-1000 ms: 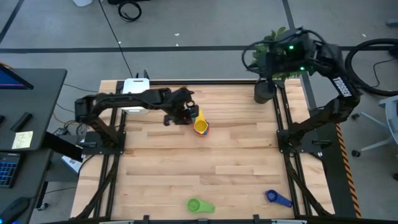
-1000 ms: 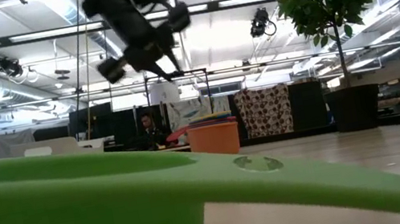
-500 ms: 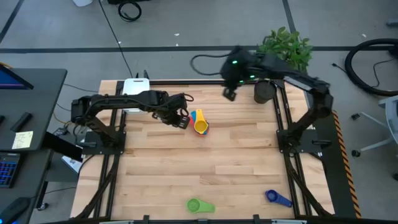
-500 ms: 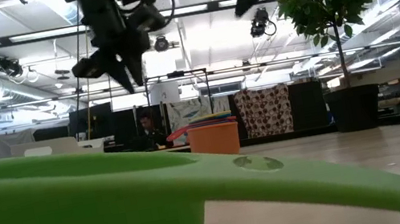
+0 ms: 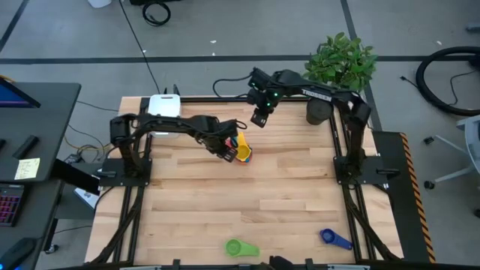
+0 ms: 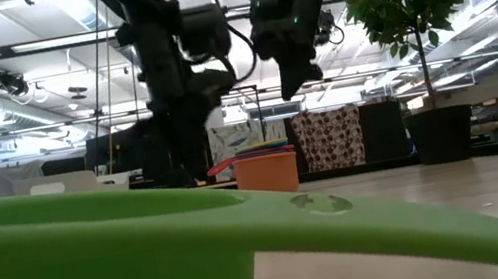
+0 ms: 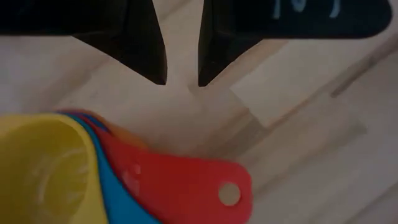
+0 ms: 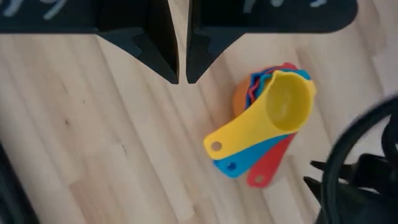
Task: Nest measuring cups in basket
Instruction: Adjust the measuring cups
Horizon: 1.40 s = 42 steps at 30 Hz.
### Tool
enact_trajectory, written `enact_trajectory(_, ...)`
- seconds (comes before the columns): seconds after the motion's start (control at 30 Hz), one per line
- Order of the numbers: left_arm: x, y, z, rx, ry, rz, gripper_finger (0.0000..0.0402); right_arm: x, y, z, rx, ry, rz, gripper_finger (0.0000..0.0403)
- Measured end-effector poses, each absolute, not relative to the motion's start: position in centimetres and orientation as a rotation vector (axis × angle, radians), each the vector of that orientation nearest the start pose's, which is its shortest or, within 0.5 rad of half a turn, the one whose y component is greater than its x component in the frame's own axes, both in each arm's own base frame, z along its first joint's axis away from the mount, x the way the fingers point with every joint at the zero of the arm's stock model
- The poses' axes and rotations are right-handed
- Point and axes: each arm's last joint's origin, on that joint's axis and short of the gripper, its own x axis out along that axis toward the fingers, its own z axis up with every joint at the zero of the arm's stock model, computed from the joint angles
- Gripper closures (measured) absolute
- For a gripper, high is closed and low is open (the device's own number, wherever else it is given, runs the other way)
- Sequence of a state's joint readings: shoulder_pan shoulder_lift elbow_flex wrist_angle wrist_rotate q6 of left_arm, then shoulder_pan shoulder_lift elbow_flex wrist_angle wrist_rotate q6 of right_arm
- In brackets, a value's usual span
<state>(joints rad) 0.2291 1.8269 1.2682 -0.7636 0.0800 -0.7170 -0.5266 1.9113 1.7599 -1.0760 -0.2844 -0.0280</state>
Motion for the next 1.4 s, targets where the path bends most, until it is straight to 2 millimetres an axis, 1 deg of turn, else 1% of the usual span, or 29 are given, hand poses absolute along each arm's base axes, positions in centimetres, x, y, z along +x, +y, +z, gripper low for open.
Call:
enact_trajectory(0.07, 34.5, 7.9, 18.0, -0.797, 1.205, 0.609, 0.0306, 34.3, -19.3, 27.9, 0.468, 1.15, -0.196, 0.0369)
enact_trajectory(0.17, 34.7, 8.4, 17.5, -0.78, 1.203, 0.615, 0.0306, 34.1, -19.6, 27.6, 0.489, 1.166, -0.195, 0.0369)
enact_trajectory(0.33, 34.8, 9.4, 17.5, -0.76, 1.179, 0.606, 0.0306, 33.7, -19.8, 27.0, 0.54, 1.164, -0.151, 0.0369)
enact_trajectory(0.53, 34.6, 10.8, 17.5, -0.769, 1.15, 0.615, 0.0306, 33.4, -19.7, 25.4, 0.561, 1.192, -0.14, 0.0369)
enact_trajectory(0.67, 34.4, 11.6, 17.6, -0.77, 1.147, 0.599, 0.0306, 33.0, -19.4, 23.7, 0.588, 1.232, -0.14, 0.0369)
enact_trajectory(0.8, 34.3, 12.1, 17.6, -0.771, 1.138, 0.595, 0.0306, 33.1, -19.4, 22.5, 0.594, 1.203, -0.122, 0.0369)
enact_trajectory(0.93, 34.3, 12.1, 17.6, -0.778, 1.132, 0.586, 0.0306, 33.6, -19.3, 22.2, 0.623, 1.145, -0.1, 0.0369)
enact_trajectory(1.17, 34.6, 12.1, 17.7, -0.801, 1.109, 0.541, 0.0306, 33.9, -18.1, 21.1, 0.656, 1.163, -0.066, 0.0369)
enact_trajectory(1.4, 34.6, 12.1, 17.7, -0.799, 1.107, 0.528, 0.0306, 33.9, -17.9, 20.2, 0.664, 1.147, -0.074, 0.0369)
